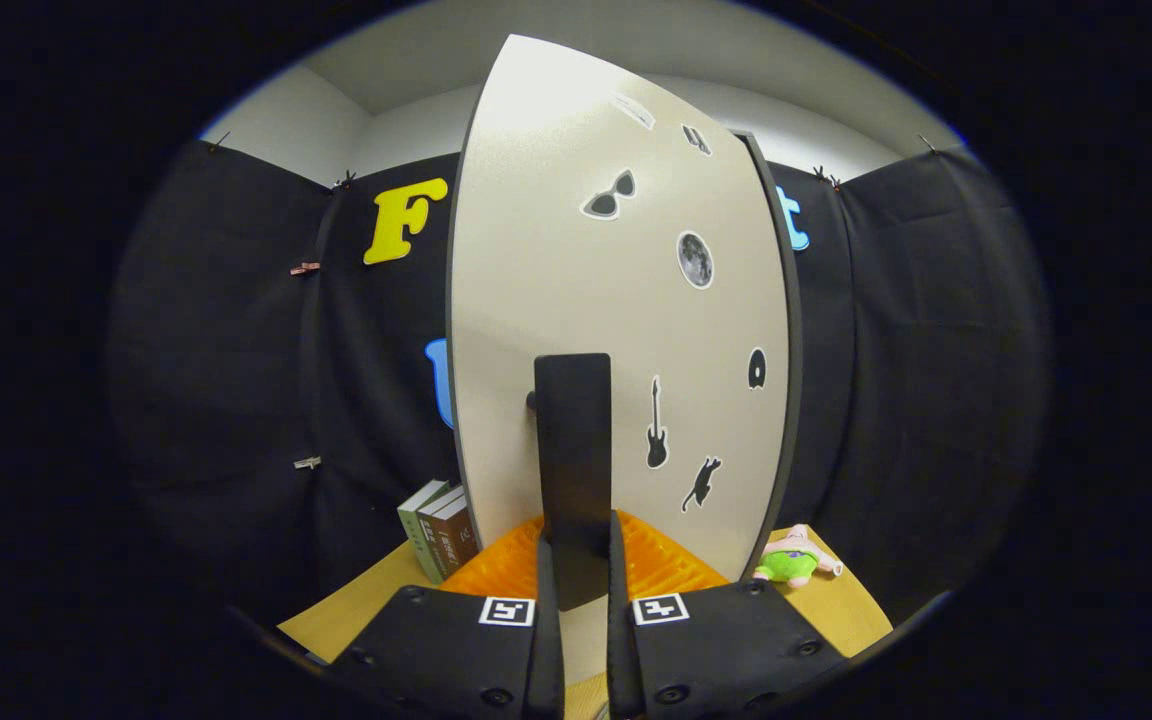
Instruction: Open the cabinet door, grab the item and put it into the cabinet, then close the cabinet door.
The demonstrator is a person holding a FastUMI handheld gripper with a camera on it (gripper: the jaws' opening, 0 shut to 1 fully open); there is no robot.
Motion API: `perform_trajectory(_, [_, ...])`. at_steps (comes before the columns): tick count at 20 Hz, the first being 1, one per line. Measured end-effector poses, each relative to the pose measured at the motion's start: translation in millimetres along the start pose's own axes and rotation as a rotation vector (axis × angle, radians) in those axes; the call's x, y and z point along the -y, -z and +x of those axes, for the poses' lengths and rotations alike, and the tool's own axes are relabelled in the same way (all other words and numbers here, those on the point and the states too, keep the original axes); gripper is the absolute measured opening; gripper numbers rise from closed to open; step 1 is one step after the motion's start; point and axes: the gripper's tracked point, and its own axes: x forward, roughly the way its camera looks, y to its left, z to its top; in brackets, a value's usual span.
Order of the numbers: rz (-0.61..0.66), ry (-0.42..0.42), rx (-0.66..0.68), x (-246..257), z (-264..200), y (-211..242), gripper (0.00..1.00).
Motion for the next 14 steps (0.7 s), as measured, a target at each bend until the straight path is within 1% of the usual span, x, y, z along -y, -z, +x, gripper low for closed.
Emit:
perform_trajectory(5, [0.008,0.048,0.003,11.5,-6.9,-0.5,0.20])
perform_trajectory(10, [0.016,0.116,0.005,27.0,-12.1,-1.2,0.20])
perform_trajectory(11, [0.026,0.133,0.008,27.9,-12.9,-1.6,0.15])
perform_trajectory(14, [0.022,0.181,0.014,37.7,-15.9,-2.3,0.15])
